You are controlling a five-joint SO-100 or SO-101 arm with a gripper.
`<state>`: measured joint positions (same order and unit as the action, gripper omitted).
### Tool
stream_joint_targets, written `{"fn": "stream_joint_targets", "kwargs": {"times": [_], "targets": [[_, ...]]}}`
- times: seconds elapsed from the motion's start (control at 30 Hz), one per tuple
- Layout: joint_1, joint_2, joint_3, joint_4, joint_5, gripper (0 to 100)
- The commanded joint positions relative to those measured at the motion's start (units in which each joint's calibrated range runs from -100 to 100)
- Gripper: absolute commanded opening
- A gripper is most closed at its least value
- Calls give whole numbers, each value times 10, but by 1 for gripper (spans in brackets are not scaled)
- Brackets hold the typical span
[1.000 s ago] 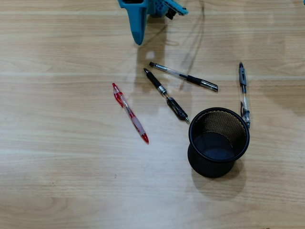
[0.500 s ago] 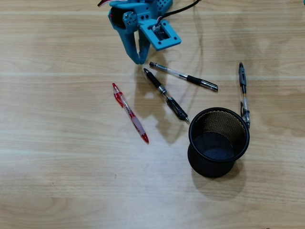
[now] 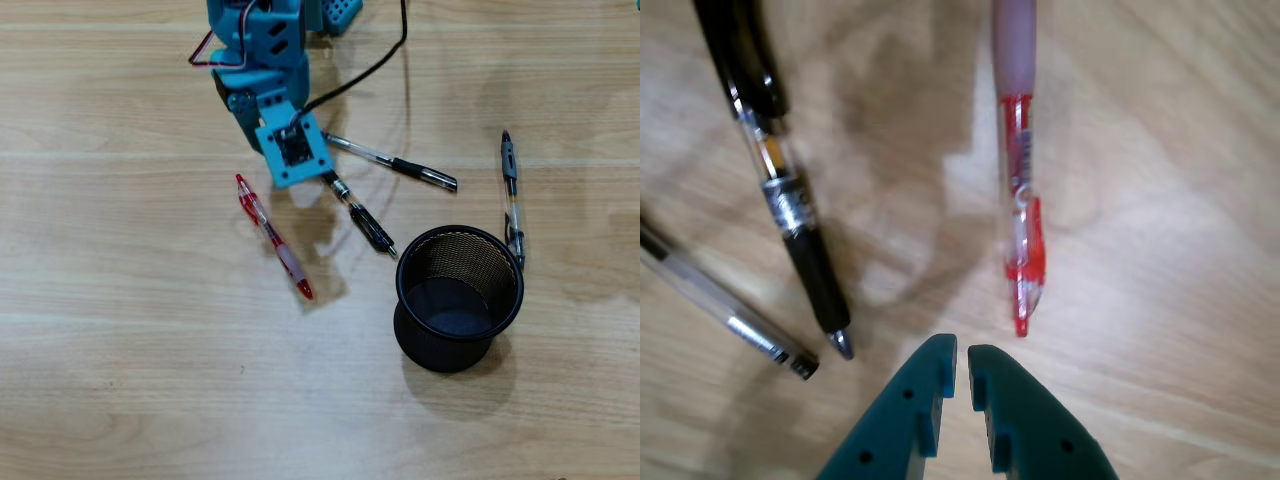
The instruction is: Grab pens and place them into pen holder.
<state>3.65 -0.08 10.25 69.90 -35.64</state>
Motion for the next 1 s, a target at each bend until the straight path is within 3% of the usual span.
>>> {"fn": "stream_joint_targets", "kwargs": {"times": [0.0,0.2,0.4,0.97], "targets": [[7,61,-112,2,-1,2],[7,144,-183,2,-4,3],[0,196,-215,2,-2,20],[-8,263,-273,52,-5,20]]}}
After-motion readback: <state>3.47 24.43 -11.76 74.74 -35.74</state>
